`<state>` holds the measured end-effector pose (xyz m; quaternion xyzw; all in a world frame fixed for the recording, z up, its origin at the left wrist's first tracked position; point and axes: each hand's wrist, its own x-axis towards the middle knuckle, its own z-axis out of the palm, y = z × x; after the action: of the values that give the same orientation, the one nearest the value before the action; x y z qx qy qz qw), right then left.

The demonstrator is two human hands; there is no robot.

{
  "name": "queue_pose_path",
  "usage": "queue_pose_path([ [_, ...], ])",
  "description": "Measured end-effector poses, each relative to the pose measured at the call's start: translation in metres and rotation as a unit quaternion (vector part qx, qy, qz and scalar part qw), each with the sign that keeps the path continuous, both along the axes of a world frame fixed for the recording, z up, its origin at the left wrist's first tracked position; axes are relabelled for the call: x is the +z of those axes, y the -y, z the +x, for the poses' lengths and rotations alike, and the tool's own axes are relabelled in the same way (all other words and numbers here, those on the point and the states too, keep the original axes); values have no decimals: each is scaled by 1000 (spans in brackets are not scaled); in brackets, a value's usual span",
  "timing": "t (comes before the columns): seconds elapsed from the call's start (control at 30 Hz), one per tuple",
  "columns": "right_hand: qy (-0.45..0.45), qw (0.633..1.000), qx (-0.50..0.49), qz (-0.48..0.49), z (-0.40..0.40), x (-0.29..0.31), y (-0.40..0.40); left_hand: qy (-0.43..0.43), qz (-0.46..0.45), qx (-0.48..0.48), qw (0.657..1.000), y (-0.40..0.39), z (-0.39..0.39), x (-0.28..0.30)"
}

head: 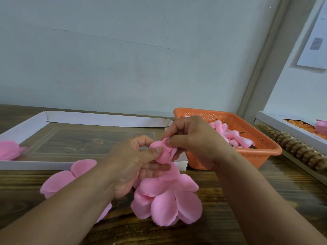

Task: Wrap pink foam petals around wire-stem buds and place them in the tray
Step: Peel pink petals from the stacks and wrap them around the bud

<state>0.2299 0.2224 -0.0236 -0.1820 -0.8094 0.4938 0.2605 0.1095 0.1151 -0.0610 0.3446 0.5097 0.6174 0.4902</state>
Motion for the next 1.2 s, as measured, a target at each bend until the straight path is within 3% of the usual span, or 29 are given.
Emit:
queue_pose_path([
  [0.57,0,1000,-1,18,-2,-2,2,-29,-3,22,999,-1,1,-2],
  [0.9,30,997,-11,68,0,3,8,21,4,22,1000,0,2,1],
  [1.2,-5,999,-39,28,-4,1,6,42,-23,55,997,0,6,2],
])
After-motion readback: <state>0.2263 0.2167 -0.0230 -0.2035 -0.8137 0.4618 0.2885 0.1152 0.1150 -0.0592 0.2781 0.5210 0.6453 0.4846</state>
